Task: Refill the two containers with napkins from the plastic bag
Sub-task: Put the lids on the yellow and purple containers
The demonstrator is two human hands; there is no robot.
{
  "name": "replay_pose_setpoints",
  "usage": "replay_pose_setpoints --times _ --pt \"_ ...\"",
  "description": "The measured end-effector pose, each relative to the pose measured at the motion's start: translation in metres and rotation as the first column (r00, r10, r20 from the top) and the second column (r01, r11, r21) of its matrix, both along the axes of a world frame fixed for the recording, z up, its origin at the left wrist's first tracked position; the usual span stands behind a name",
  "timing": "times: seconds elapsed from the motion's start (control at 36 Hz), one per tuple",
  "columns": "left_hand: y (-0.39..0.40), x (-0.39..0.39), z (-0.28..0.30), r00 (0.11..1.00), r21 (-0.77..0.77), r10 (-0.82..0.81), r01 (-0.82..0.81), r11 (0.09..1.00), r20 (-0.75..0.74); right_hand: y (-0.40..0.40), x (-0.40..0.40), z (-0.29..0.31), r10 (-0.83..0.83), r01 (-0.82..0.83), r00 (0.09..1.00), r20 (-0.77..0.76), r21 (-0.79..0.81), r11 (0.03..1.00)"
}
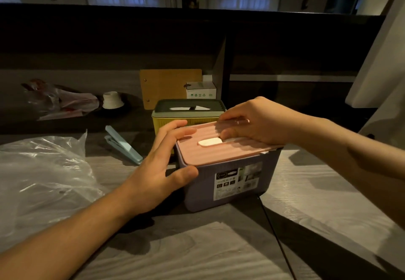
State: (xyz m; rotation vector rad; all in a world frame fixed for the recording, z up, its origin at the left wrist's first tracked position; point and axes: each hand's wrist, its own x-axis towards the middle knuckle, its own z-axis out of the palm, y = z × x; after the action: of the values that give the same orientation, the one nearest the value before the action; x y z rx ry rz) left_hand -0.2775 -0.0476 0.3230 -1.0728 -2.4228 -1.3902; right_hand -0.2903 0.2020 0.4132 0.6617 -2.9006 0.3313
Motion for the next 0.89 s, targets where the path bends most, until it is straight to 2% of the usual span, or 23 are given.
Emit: replay_pose_setpoints --times 0.19,0.28,0.53,0.67,0.78,0.89 --pt "0.006 0.003 0.003 0.997 0.07 -0.001 -0.005 0.998 0.079 -0.003 0.0 -0.003 0.0 -0.001 0.998 -0.058 -0.013 1.0" --pt "0.007 0.002 0.0 0.991 0.1 -0.017 0.003 0.995 0.132 -0.004 -0.002 -0.007 -0.02 0.015 0.998 -0.068 -0.071 0.997" --pt "0.007 0.002 -0.003 0.981 0.142 -0.054 0.028 0.989 0.186 0.002 0.0 -0.009 0.009 0.018 0.996 0.094 -0.284 0.959" --pt "0.004 0.001 -0.005 0.983 0.127 -0.047 0.024 0.992 0.18 -0.003 -0.005 -0.005 -0.005 0.011 0.998 0.069 -0.089 0.996" --pt "0.004 0.001 -0.006 0.992 0.067 -0.04 0.032 0.997 0.117 0.0 -0.003 0.004 0.034 -0.032 0.999 -0.033 0.063 0.998" --pt "0.005 0.001 -0.007 0.992 0.096 -0.046 0.035 0.995 0.114 0.001 -0.006 0.009 0.083 -0.07 0.992 -0.092 0.14 0.988"
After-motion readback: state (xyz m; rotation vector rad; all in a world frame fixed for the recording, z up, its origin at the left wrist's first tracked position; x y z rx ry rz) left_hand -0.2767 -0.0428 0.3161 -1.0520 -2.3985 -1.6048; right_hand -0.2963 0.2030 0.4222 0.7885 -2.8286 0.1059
